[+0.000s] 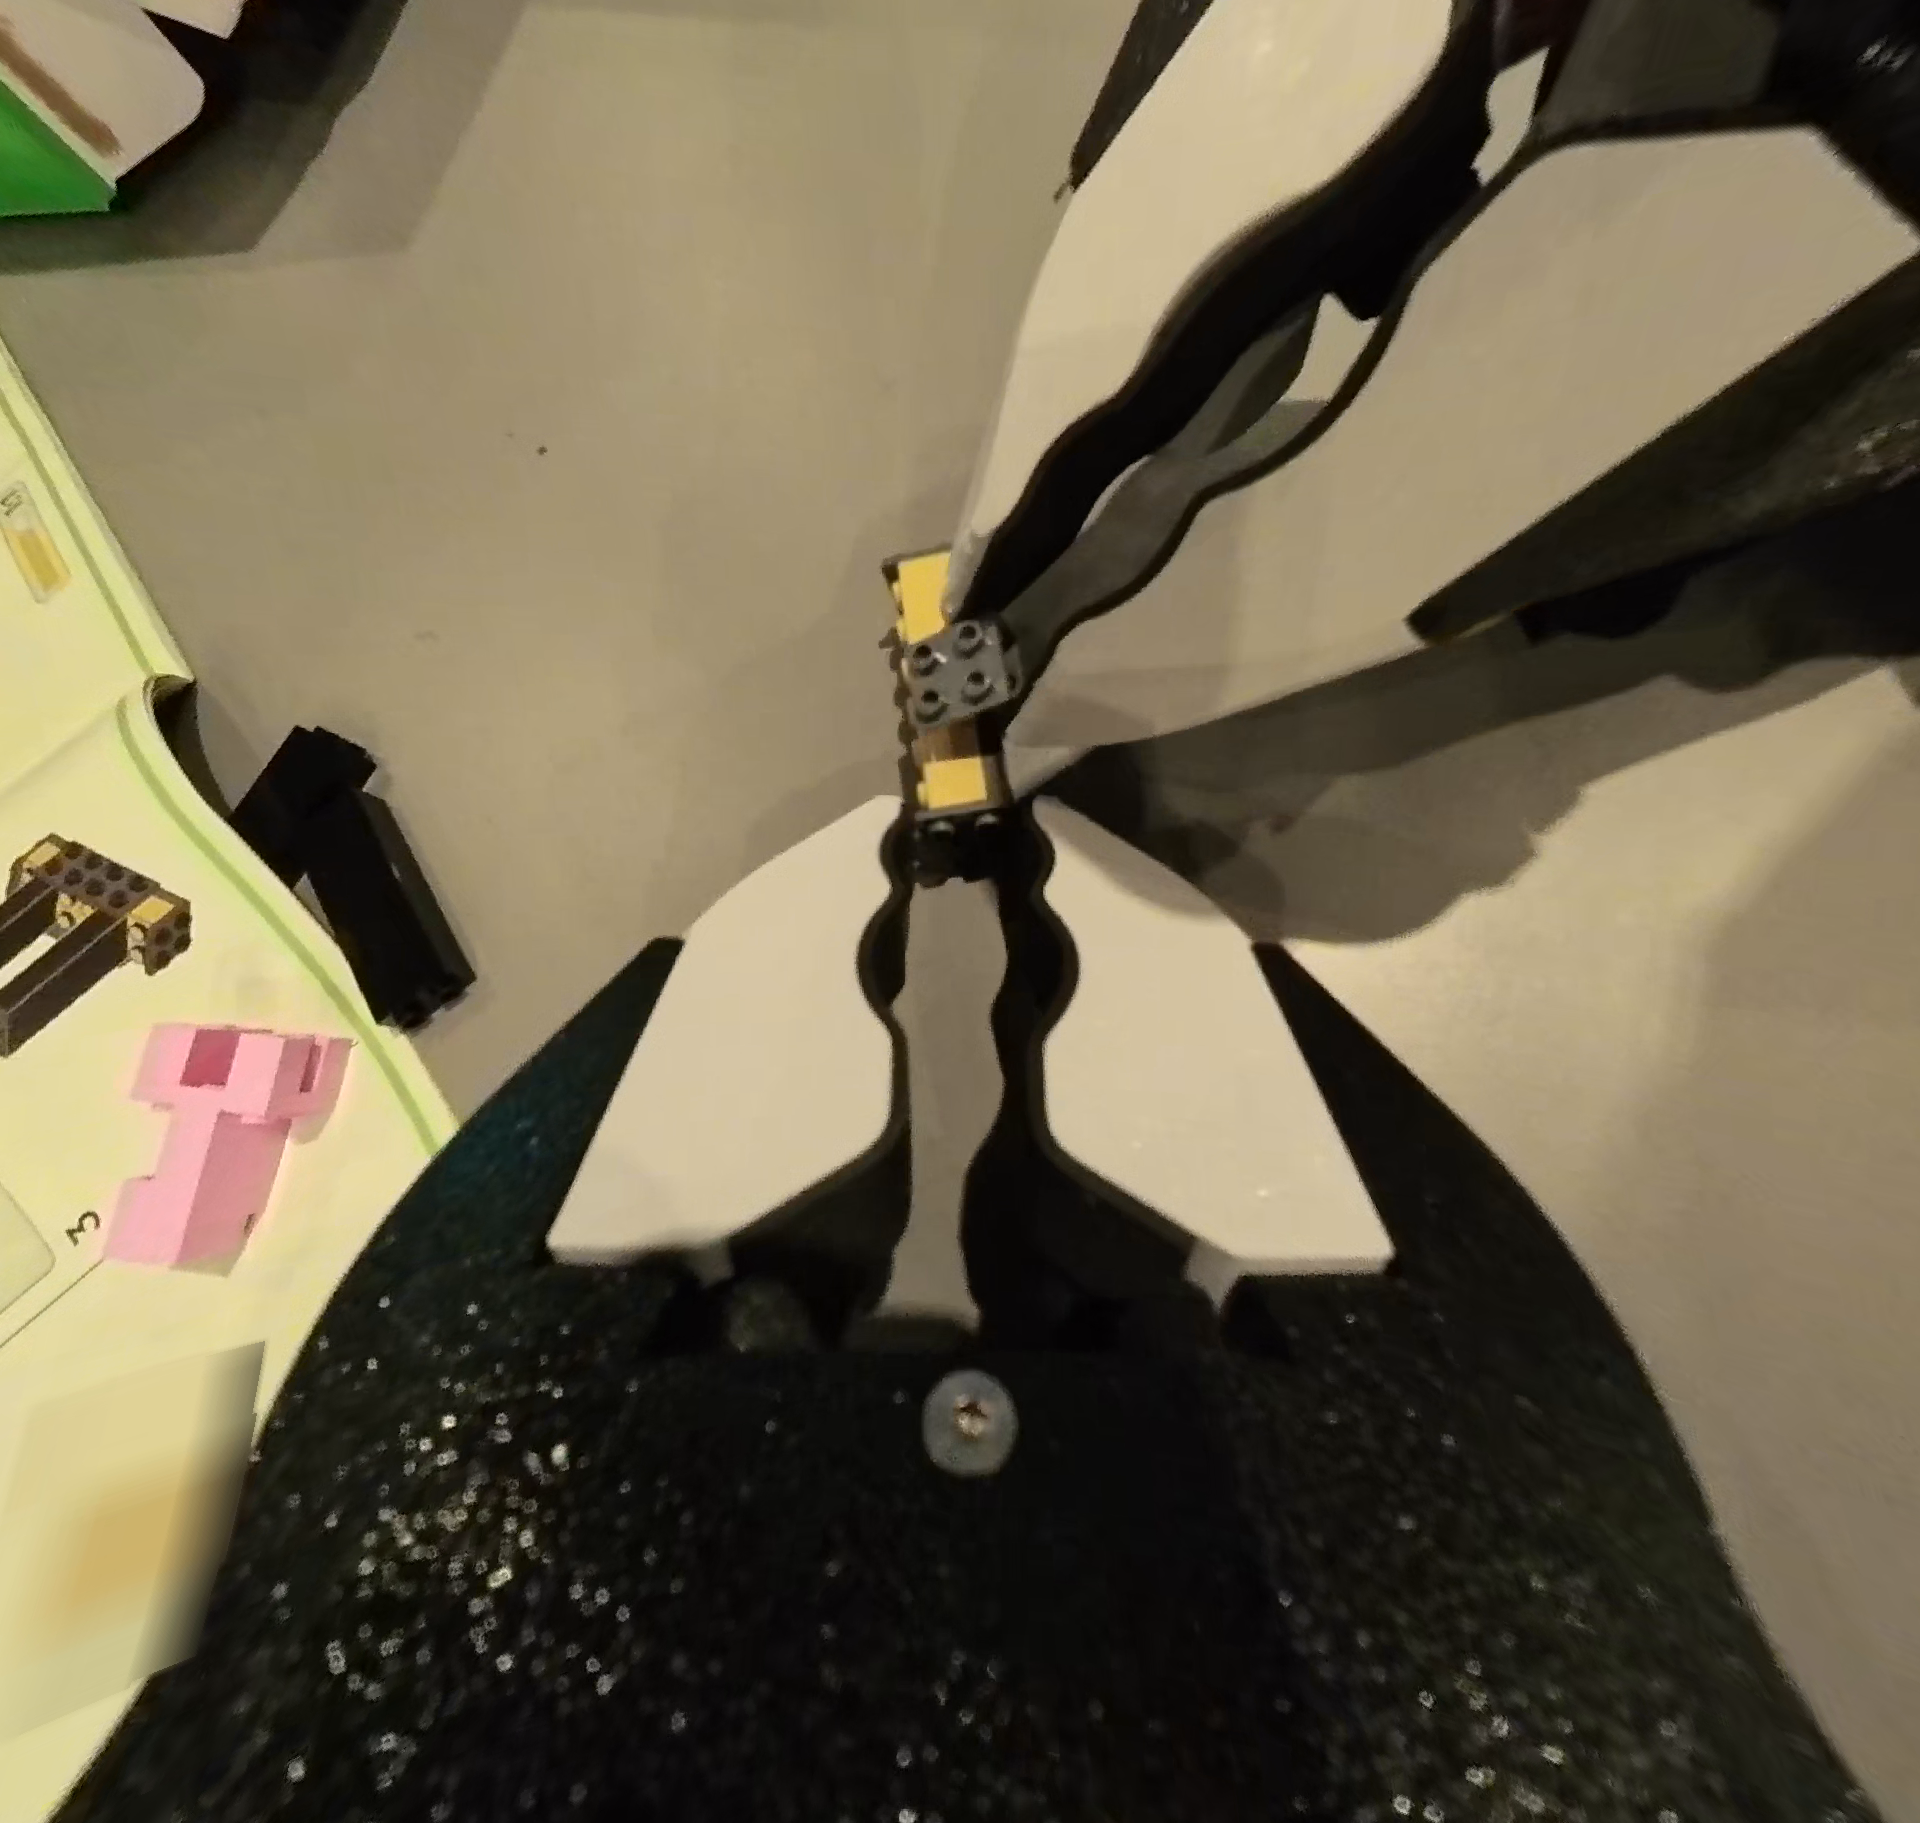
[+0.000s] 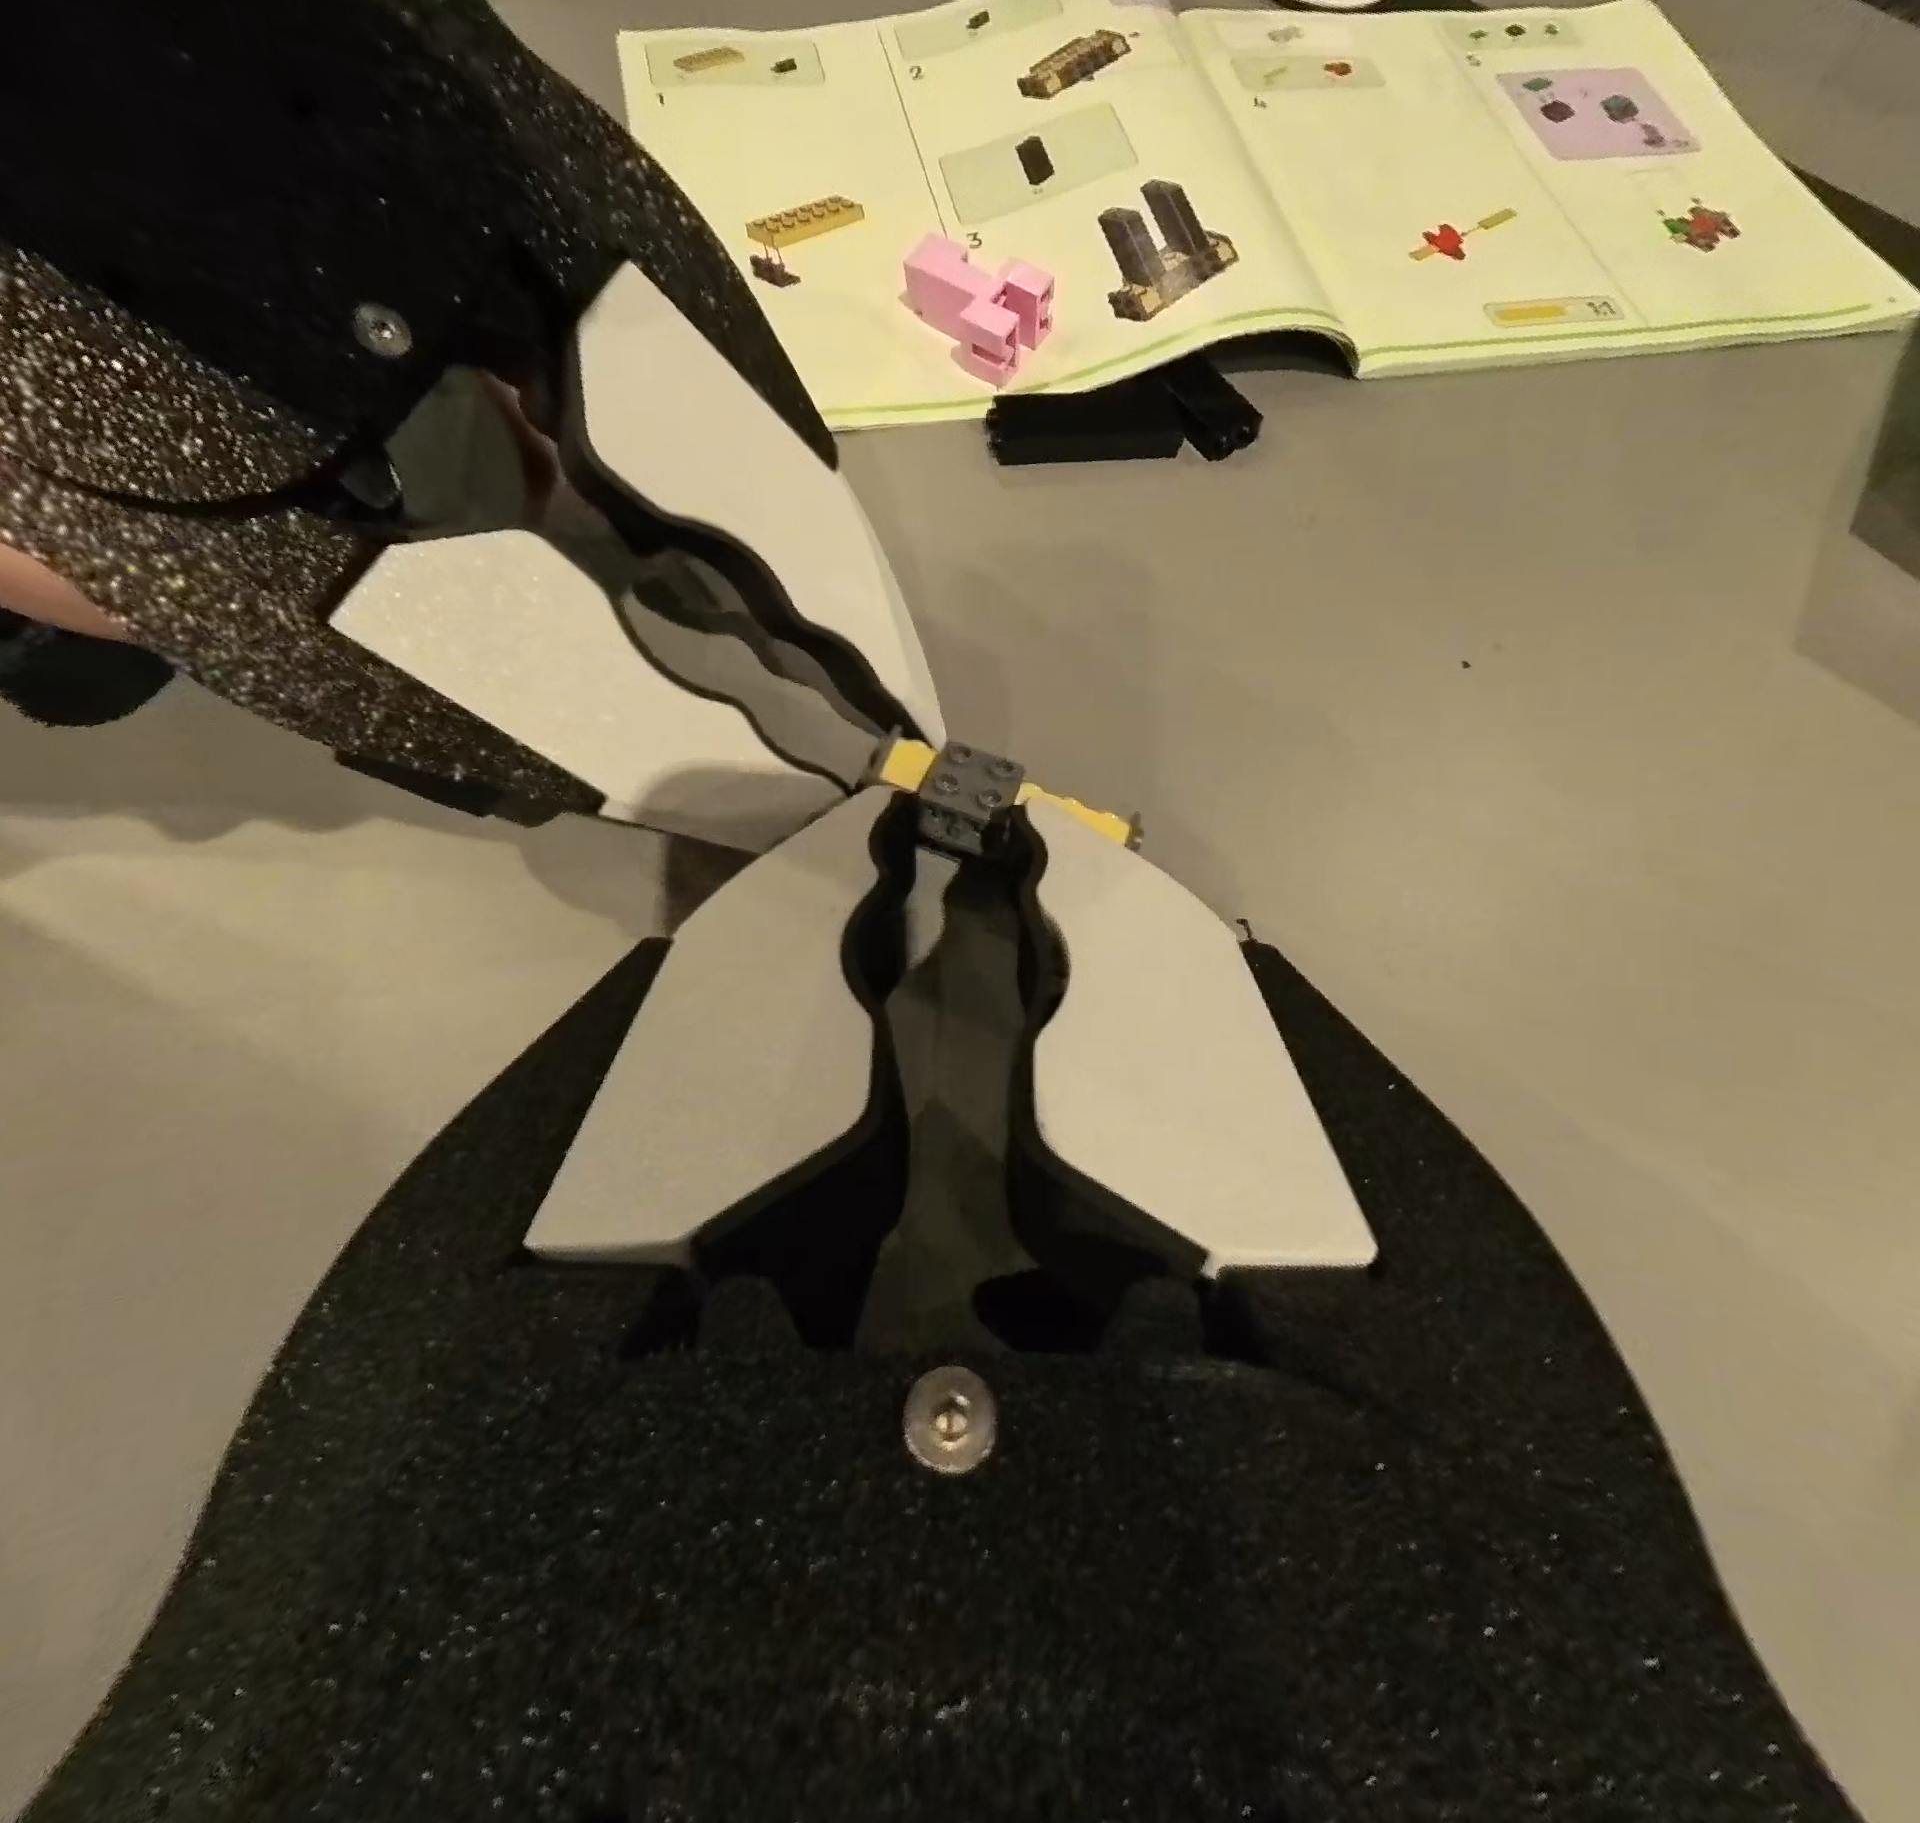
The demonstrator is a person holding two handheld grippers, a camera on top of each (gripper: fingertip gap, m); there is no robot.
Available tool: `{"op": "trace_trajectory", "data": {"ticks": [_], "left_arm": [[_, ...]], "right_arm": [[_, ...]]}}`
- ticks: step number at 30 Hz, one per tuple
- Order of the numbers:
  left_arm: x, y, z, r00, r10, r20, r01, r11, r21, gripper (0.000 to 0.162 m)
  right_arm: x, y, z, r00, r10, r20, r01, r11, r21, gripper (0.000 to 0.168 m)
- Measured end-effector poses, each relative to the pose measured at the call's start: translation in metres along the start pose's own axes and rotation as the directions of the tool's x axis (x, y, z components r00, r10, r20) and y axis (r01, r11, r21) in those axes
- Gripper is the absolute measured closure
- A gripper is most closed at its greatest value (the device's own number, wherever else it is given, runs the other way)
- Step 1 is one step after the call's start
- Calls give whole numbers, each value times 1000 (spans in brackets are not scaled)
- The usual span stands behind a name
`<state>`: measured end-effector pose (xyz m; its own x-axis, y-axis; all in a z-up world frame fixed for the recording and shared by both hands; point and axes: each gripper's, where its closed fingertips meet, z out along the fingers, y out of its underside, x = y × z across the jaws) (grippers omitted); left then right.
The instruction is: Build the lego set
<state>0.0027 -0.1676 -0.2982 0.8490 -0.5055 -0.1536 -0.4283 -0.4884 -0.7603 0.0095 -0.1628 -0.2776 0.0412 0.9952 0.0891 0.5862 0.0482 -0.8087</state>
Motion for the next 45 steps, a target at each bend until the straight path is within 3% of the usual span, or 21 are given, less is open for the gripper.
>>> {"op": "trace_trajectory", "data": {"ticks": [24, 45], "left_arm": [[1, 0, 0, 1000, 5, -3, -5, 1000, 0, 144], [1, 0, 0, 1000, -2, -8, 2, 1000, -2, 144]], "right_arm": [[-1, 1, 5, 999, 41, -7, -42, 993, -114, 151], [9, 0, -11, 999, 52, -8, -53, 996, -75, 147]]}}
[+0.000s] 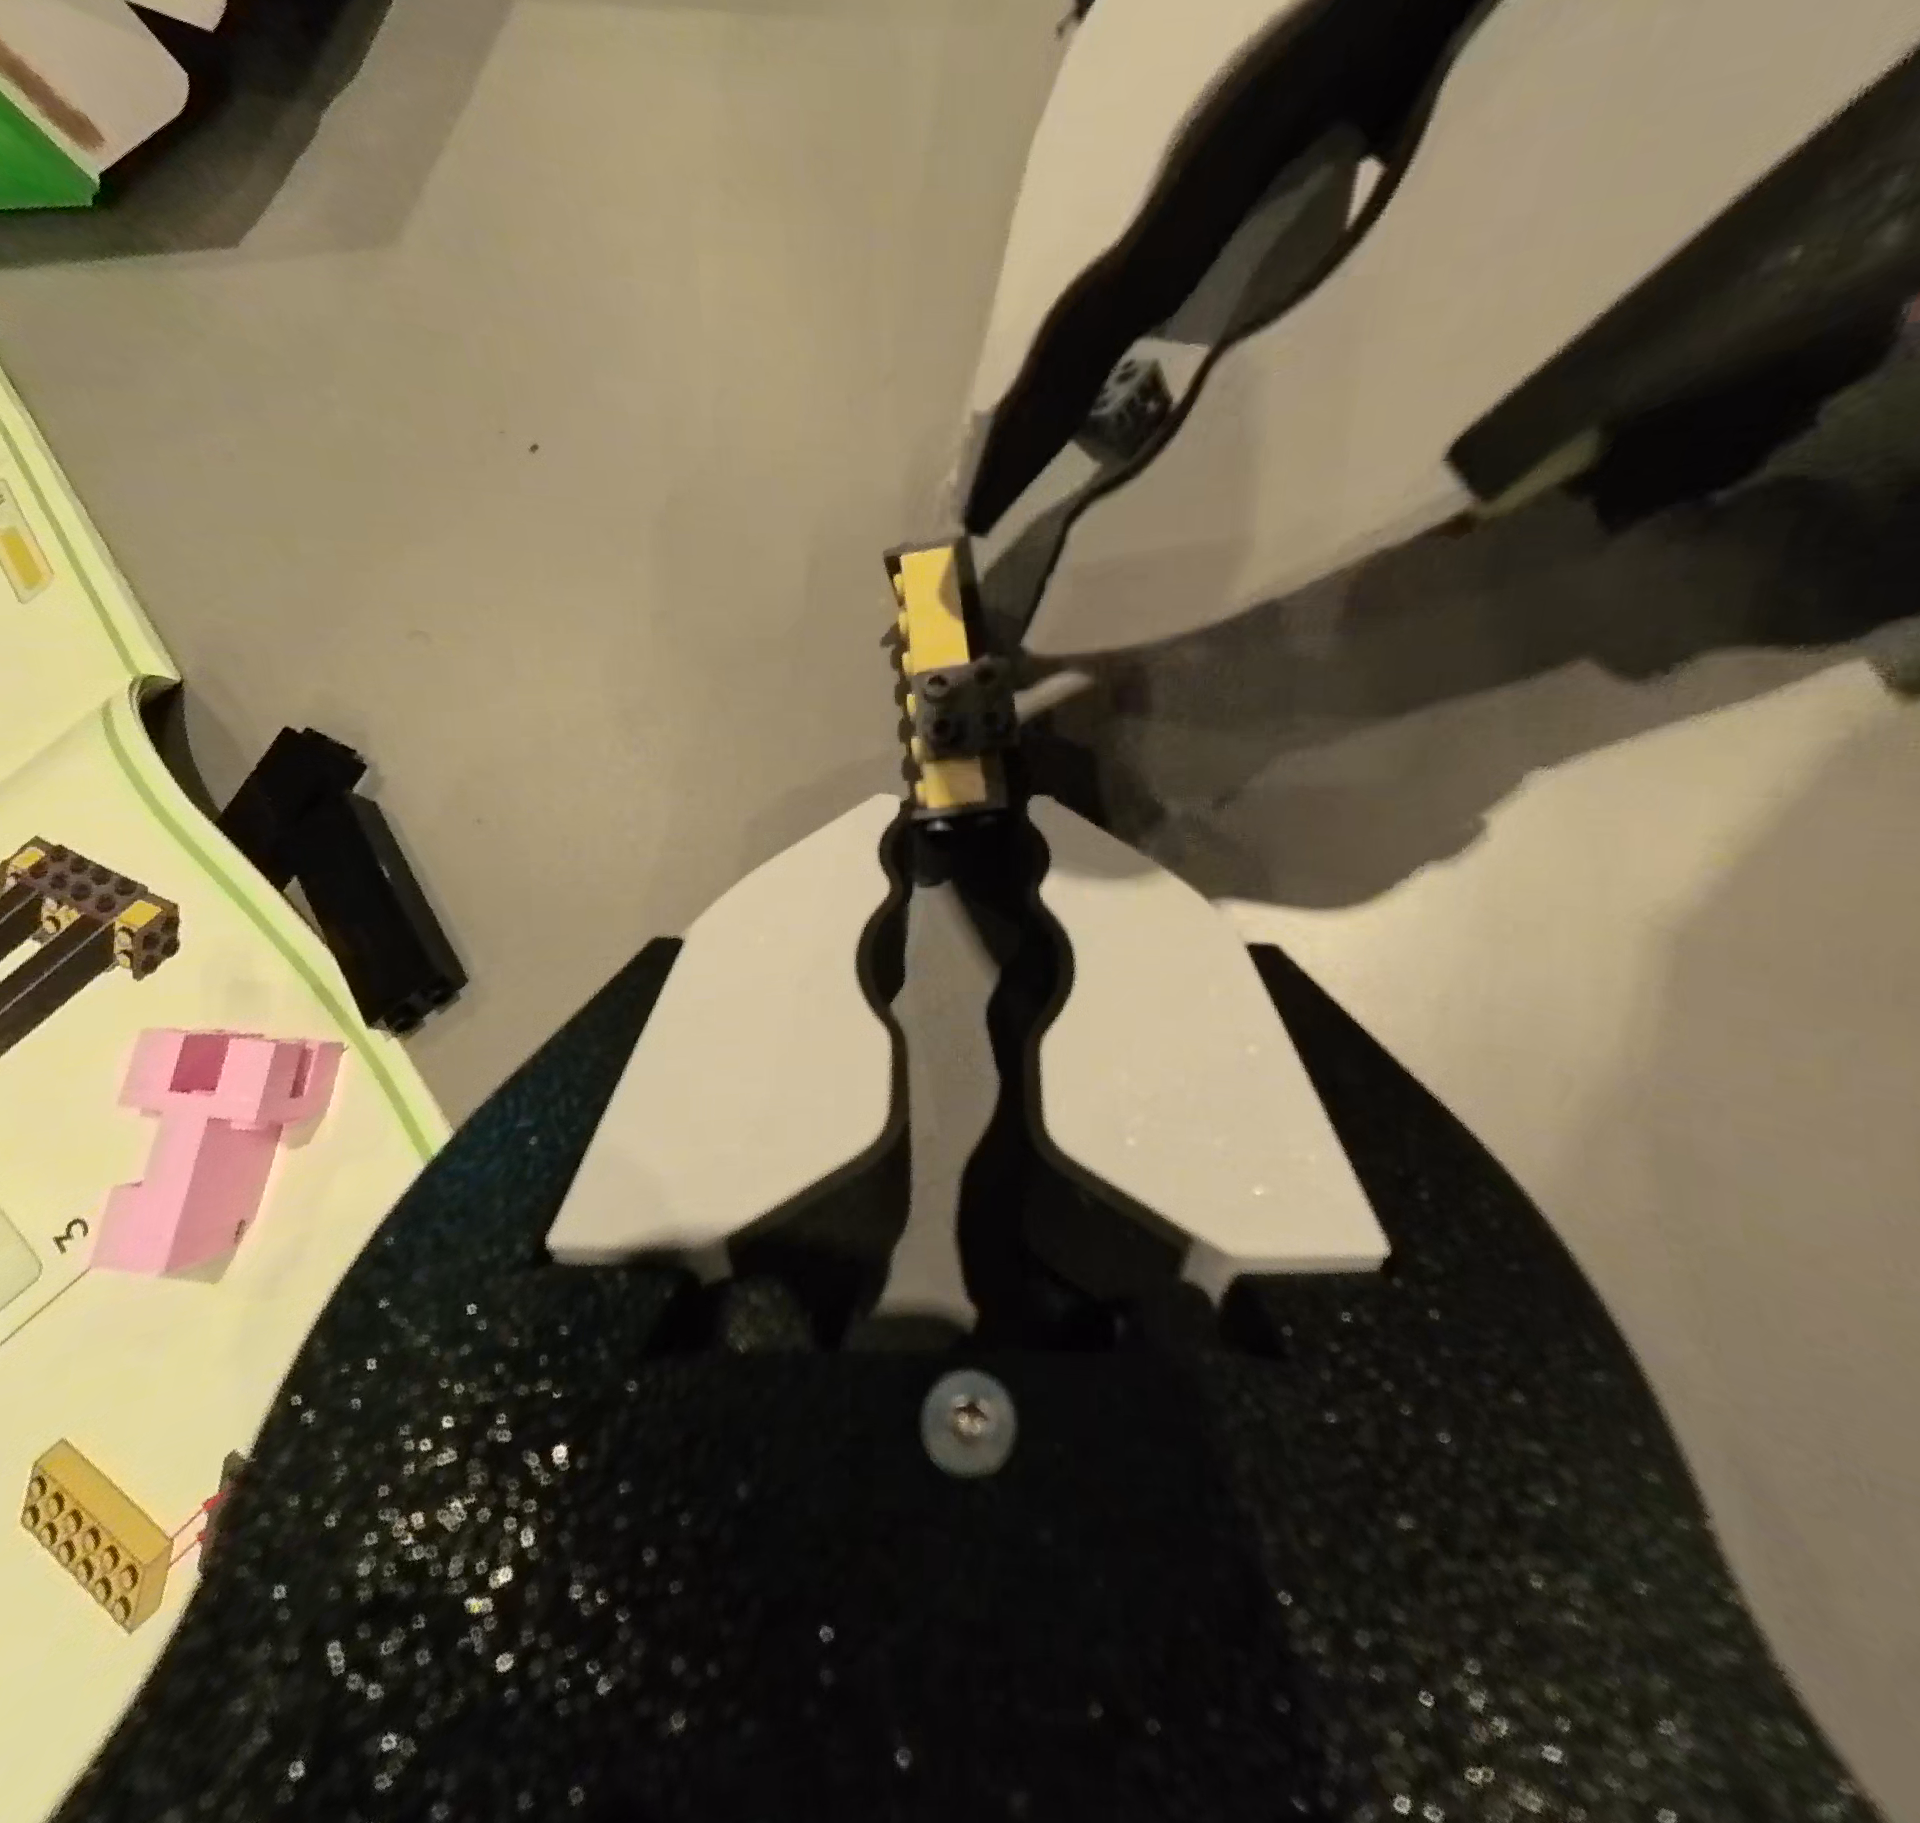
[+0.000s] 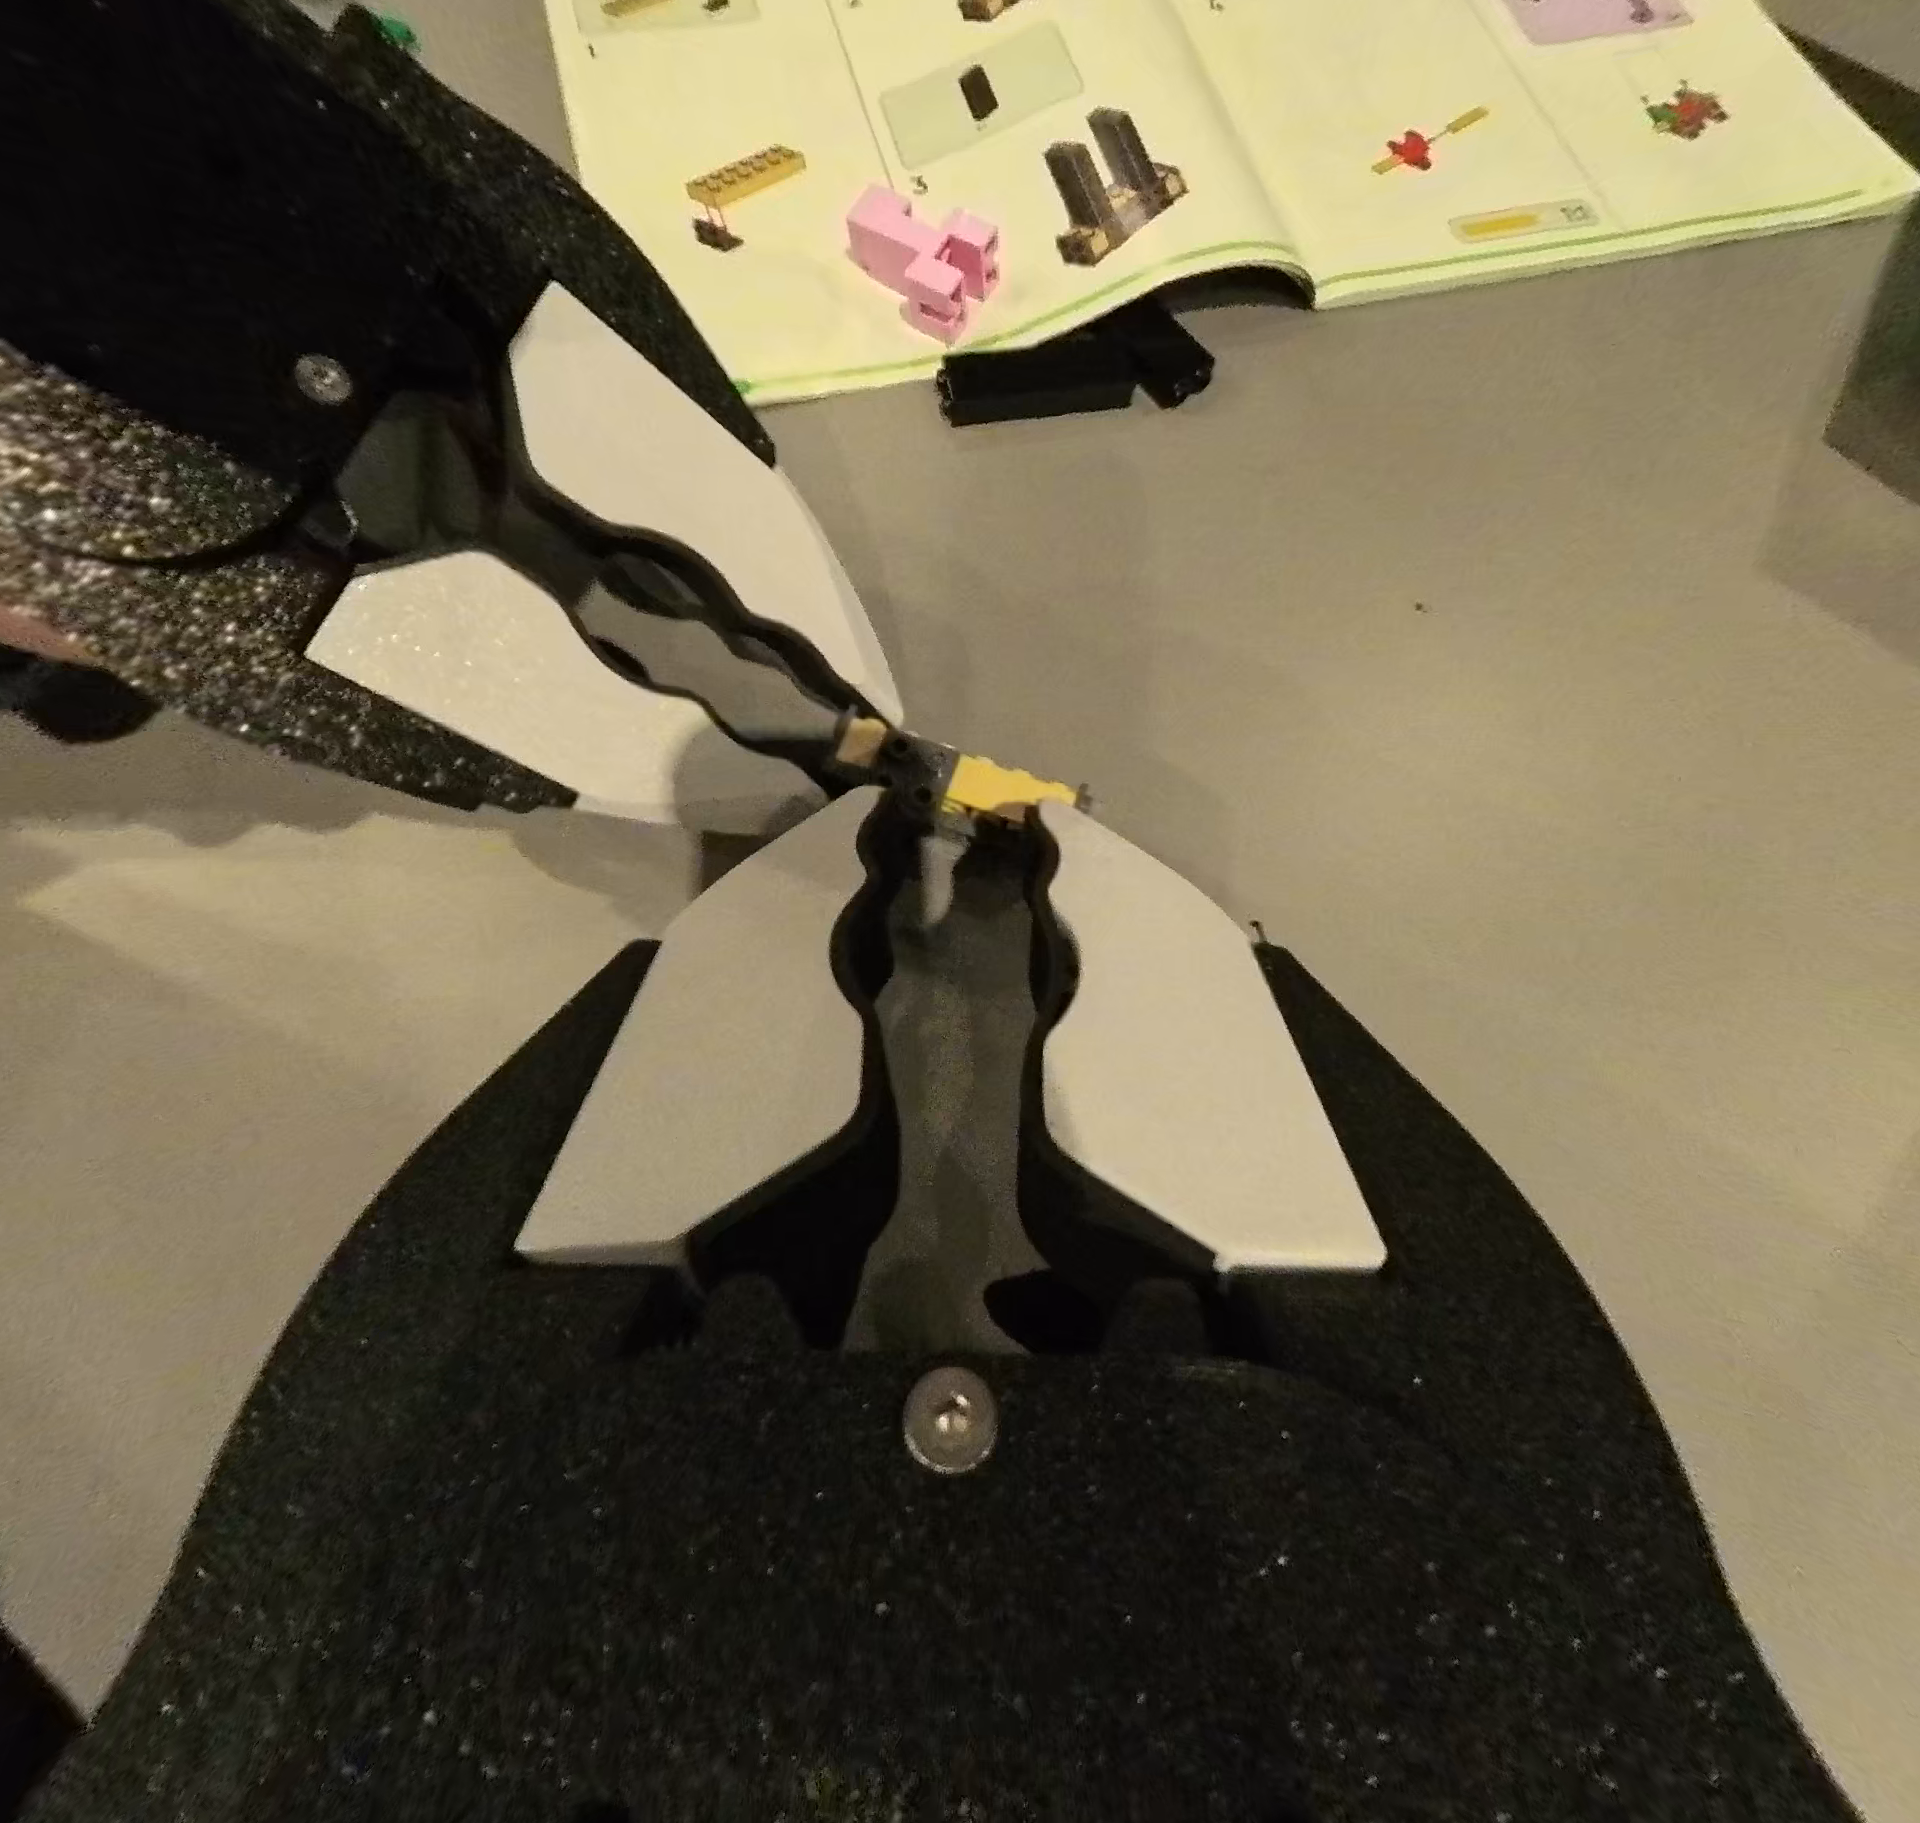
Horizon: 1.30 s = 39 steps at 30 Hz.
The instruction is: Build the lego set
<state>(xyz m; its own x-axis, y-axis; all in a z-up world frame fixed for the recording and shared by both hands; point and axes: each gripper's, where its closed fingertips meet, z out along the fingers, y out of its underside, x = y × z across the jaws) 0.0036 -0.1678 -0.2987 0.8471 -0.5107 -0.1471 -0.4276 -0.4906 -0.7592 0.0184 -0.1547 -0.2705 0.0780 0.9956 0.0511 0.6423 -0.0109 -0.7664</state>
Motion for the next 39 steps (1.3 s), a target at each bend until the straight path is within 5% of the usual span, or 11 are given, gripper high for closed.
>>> {"op": "trace_trajectory", "data": {"ticks": [4, 24, 28, 39], "left_arm": [[0, 0, 0, 1000, 0, -1, 0, 1000, 0, 144], [0, 0, 0, 1000, -1, -3, 1, 1000, 0, 144], [0, 0, 0, 1000, -1, -4, 1, 1000, -1, 145], [1, 0, 0, 999, -18, -28, 18, 1000, -2, 145]], "right_arm": [[-6, 8, -2, 996, -13, 93, 16, 1000, -26, 168], [-12, 8, 7, 995, -40, 96, 41, 999, -16, 168], [-12, 5, 0, 979, -151, 137, 148, 989, 30, 158], [-17, -4, -4, 639, -599, 482, 586, 785, 199, 130]]}}
